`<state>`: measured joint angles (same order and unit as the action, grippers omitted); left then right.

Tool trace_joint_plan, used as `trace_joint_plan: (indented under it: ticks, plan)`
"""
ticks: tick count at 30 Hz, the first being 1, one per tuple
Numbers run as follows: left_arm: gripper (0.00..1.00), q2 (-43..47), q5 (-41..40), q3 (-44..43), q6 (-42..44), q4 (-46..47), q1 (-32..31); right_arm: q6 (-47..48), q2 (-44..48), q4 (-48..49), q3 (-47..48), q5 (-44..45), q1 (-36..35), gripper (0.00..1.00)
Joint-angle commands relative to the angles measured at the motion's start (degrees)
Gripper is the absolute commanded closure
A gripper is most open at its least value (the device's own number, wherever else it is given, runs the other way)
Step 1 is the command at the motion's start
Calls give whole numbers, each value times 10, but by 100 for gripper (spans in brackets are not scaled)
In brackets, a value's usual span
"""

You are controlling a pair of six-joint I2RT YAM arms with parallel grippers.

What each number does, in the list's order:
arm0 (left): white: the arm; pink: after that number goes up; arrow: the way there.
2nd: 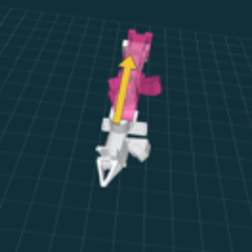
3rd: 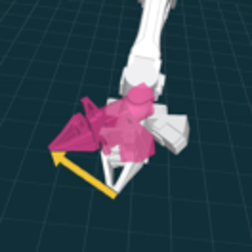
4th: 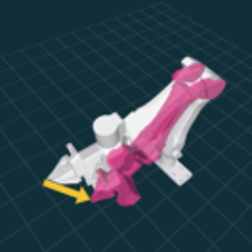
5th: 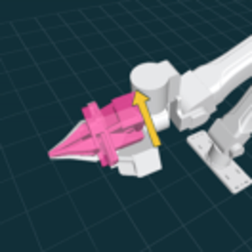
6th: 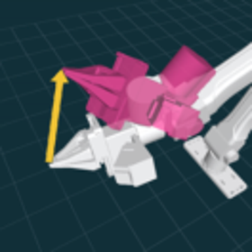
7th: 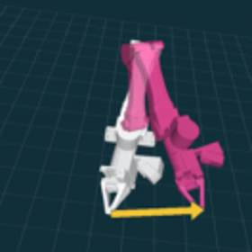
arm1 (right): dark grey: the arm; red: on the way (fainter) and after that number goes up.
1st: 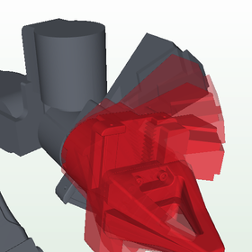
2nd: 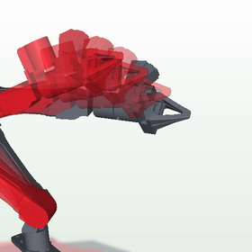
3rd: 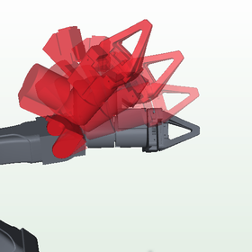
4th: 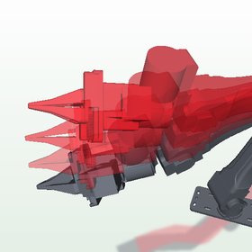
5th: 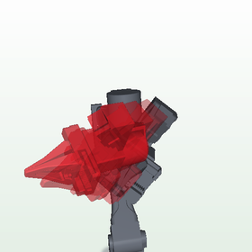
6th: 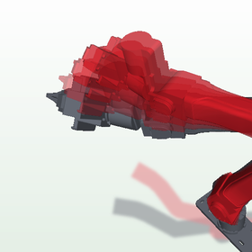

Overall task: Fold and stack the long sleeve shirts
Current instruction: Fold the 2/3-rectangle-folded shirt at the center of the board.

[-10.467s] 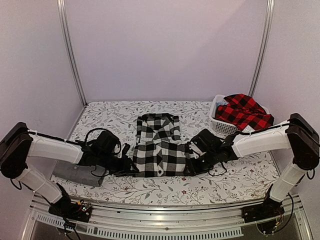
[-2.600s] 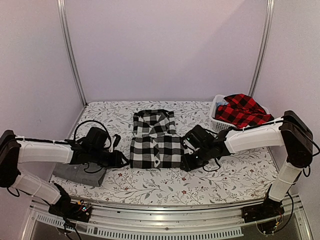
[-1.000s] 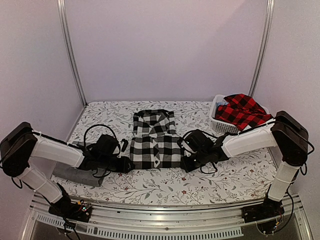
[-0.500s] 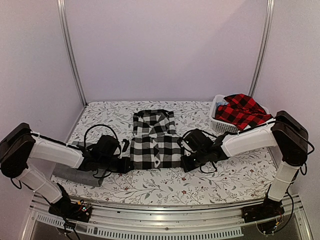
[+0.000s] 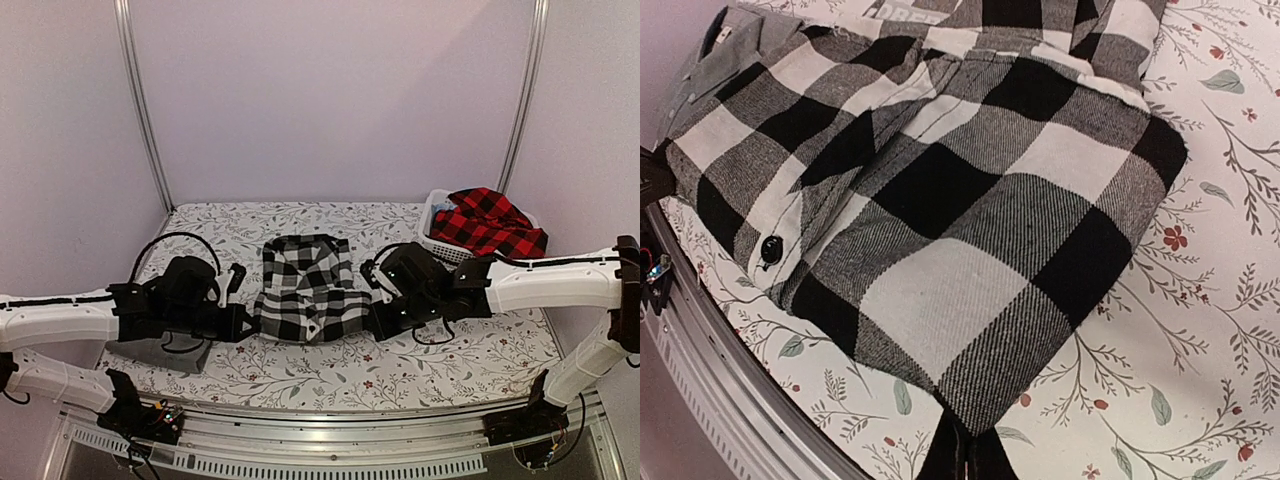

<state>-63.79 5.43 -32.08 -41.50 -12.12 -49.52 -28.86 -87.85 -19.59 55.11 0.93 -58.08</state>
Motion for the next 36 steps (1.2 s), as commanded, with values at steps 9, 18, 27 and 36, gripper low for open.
trace_joint_plan:
  ticks: [9,18,27,36]
  plan:
    - [100,-130,51,-207,80,-64,174,18,-87,-54,242,-2,105,100]
    - [100,-585,178,-558,124,-2,319,45,-455,-18,596,-131,265,100]
    - [100,-668,188,-633,110,-10,312,12,-571,18,590,-214,292,100]
    - [100,-495,161,-422,72,87,291,-19,-361,101,313,-181,275,100]
